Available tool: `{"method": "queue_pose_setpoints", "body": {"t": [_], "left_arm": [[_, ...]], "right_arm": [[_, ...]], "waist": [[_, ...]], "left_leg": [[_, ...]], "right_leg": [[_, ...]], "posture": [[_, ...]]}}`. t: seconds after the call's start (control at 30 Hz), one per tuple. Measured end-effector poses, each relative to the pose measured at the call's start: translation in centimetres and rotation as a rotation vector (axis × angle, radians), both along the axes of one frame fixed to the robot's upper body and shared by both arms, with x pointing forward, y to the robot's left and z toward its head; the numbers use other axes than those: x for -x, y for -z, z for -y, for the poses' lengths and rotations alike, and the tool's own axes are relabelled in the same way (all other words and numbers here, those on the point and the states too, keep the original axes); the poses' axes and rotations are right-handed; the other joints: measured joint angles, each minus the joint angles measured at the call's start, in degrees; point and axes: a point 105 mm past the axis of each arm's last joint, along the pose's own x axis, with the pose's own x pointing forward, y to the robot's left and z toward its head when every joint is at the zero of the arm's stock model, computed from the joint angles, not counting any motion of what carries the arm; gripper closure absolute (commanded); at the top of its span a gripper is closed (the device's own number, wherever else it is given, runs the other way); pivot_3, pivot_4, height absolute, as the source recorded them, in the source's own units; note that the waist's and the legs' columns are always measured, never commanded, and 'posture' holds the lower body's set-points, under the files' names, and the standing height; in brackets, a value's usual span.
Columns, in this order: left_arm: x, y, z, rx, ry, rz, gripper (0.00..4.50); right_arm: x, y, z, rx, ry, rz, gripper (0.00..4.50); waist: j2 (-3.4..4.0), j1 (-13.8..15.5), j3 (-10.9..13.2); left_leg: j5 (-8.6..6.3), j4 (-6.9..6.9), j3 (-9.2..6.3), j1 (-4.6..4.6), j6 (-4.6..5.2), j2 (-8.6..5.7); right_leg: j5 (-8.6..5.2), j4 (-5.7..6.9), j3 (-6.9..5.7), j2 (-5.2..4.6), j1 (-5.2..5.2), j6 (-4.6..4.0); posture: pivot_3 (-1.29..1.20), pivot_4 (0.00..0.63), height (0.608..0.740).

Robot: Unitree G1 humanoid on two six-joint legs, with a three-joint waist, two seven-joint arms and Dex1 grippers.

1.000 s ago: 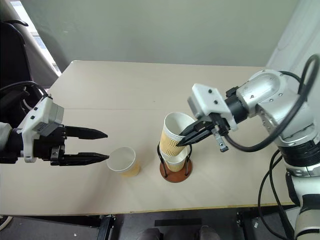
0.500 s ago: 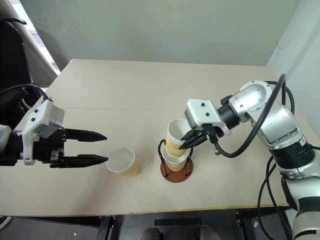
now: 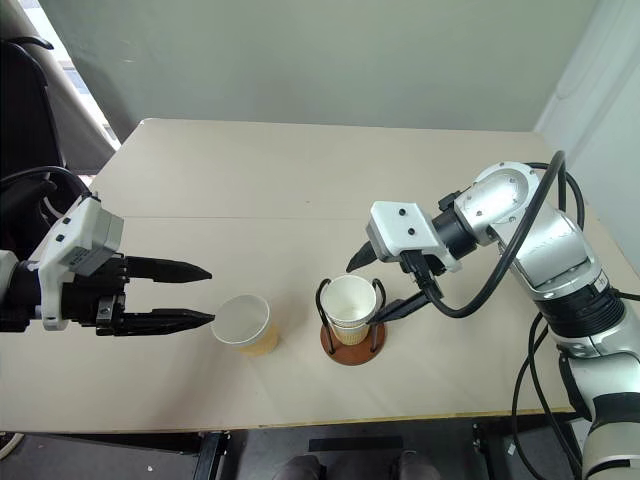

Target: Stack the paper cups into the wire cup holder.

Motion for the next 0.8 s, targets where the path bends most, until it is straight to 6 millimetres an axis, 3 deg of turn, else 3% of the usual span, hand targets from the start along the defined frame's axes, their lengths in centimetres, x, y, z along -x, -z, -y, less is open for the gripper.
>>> {"method": "queue_pose_setpoints", "body": {"t": [0.07,0.17,0.23,0.3,0.47,0.6,0.8], "left_arm": [[0.0,0.0,-0.1,-0.014,-0.001,-0.001,1.05],[-0.7,0.3,-0.7,-0.075,-0.027,0.007,1.05],[-1.5,0.6,-0.8,-0.084,-0.034,0.003,1.05],[-2.5,0.6,-0.3,-0.083,-0.021,0.021,1.05],[-4.3,2.6,1.2,-0.121,0.03,-0.006,1.05],[-5.1,3.7,2.3,-0.124,0.081,-0.036,1.05],[-6.6,5.2,2.1,-0.181,0.075,-0.048,1.05]], "right_arm": [[0.0,-0.1,0.0,-0.01,0.012,-0.013,0.04],[0.2,-2.5,1.0,-0.147,0.056,-0.095,0.04],[1.4,-5.3,2.8,-0.281,0.058,-0.182,0.04],[2.7,-6.5,4.7,-0.363,0.05,-0.238,0.04],[4.3,-5.3,6.1,-0.396,0.108,-0.334,0.04],[5.3,-5.9,6.3,-0.426,0.151,-0.301,0.04],[6.3,-6.2,6.2,-0.455,0.214,-0.278,0.04]], "waist": [[0.0,0.0,0.0],[0.01,0.3,0.01],[-0.02,0.97,-0.01],[-0.14,1.56,-0.07],[-0.08,1.39,-0.03],[-0.05,0.64,-0.01],[-0.04,0.6,-0.01]], "left_leg": [[0.0,0.0,0.01,0.0,0.0,0.0],[0.0,0.01,0.02,-0.01,0.0,-0.04],[0.01,-0.01,0.03,-0.03,-0.02,-0.1],[0.01,0.0,0.05,-0.01,-0.04,-0.18],[0.02,0.02,0.11,0.04,-0.12,-0.11],[0.03,0.01,0.2,0.04,-0.14,-0.03],[0.02,0.01,0.02,0.02,-0.12,-0.01]], "right_leg": [[0.0,0.0,0.0,0.0,0.0,0.0],[-0.02,-0.03,0.02,0.0,0.0,-0.04],[-0.09,-0.05,0.0,0.0,0.03,-0.16],[-0.16,-0.09,-0.06,0.0,0.12,-0.27],[-0.13,-0.02,-0.01,-0.03,0.08,-0.23],[-0.11,0.0,-0.01,0.02,0.04,-0.18],[-0.08,-0.06,-0.01,0.03,0.04,-0.12]], "posture": [[0.0,0.15,0.74],[0.0,0.15,0.74],[0.0,0.15,0.74],[0.0,0.15,0.74],[0.0,0.15,0.74],[0.0,0.15,0.74],[0.0,0.15,0.74]]}}
